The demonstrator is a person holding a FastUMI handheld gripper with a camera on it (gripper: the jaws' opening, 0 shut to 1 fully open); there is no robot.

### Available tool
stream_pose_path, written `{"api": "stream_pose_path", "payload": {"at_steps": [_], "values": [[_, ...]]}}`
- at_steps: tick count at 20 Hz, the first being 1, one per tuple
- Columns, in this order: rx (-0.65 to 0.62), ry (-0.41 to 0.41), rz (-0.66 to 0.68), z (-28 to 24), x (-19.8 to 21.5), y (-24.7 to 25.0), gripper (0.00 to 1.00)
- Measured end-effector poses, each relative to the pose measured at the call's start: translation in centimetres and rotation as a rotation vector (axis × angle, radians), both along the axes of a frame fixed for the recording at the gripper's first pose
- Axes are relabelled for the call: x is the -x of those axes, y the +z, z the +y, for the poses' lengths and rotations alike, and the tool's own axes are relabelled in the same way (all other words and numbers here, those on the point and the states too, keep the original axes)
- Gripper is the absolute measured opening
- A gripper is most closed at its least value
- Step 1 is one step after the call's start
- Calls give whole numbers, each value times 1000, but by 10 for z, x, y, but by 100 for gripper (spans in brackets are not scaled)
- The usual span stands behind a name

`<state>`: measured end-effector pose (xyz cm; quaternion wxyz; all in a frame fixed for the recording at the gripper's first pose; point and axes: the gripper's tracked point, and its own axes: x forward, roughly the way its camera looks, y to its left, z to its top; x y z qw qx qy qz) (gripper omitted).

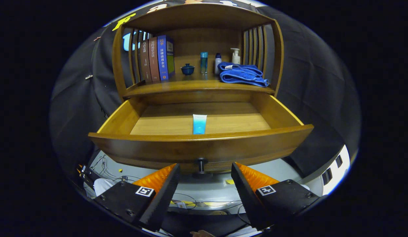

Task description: Pull open the drawer, take out the items inside it, and place them on the countertop above the cabinet.

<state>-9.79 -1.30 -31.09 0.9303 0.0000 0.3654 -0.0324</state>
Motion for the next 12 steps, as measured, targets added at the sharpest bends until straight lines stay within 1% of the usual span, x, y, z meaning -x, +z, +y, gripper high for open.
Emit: {"api": "stream_pose_path", "payload": {"at_steps": [3, 6, 9, 12], "values": [[-32, 19, -43, 12, -18, 39, 98], [-47, 63, -71, 22, -59, 60, 98], [-65, 80, -16, 25, -104, 51, 98], [-63, 44, 100, 19, -142, 23, 98]]}}
